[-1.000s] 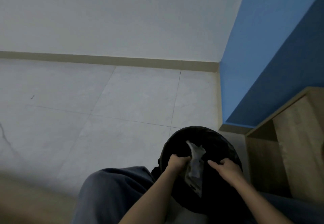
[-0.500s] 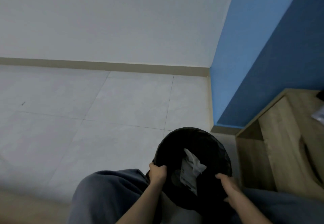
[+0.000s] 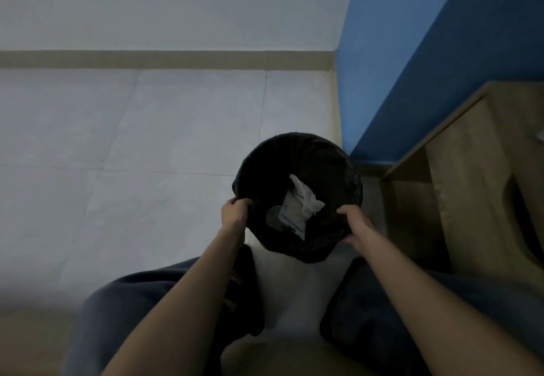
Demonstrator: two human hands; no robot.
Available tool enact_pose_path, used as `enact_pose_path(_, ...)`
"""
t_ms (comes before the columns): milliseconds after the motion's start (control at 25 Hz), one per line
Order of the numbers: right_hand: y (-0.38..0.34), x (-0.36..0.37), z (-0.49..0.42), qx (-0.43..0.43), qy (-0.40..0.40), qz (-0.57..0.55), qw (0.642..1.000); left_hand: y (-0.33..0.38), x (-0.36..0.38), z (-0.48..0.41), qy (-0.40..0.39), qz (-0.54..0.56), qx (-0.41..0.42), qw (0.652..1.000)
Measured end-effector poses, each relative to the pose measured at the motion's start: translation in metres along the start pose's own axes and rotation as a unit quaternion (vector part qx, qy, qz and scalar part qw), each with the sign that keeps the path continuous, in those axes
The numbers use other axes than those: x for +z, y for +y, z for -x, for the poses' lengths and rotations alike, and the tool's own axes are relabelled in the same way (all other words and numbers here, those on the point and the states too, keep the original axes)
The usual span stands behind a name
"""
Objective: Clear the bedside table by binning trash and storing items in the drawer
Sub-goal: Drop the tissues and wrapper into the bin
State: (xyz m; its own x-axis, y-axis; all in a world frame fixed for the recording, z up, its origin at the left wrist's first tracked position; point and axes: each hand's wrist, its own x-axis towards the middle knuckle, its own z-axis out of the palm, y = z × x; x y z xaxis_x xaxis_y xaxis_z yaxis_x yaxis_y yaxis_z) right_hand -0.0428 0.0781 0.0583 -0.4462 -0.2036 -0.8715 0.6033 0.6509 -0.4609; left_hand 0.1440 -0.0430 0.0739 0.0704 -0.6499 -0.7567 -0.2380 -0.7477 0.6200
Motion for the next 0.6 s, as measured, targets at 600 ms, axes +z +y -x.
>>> enact_pose_path(600,-0.185,0.063,-0.114,-0.13,-0.139,-0.288,0.939,0.167,0.078,-0.123,-0.162,0.158,0.068,0.972)
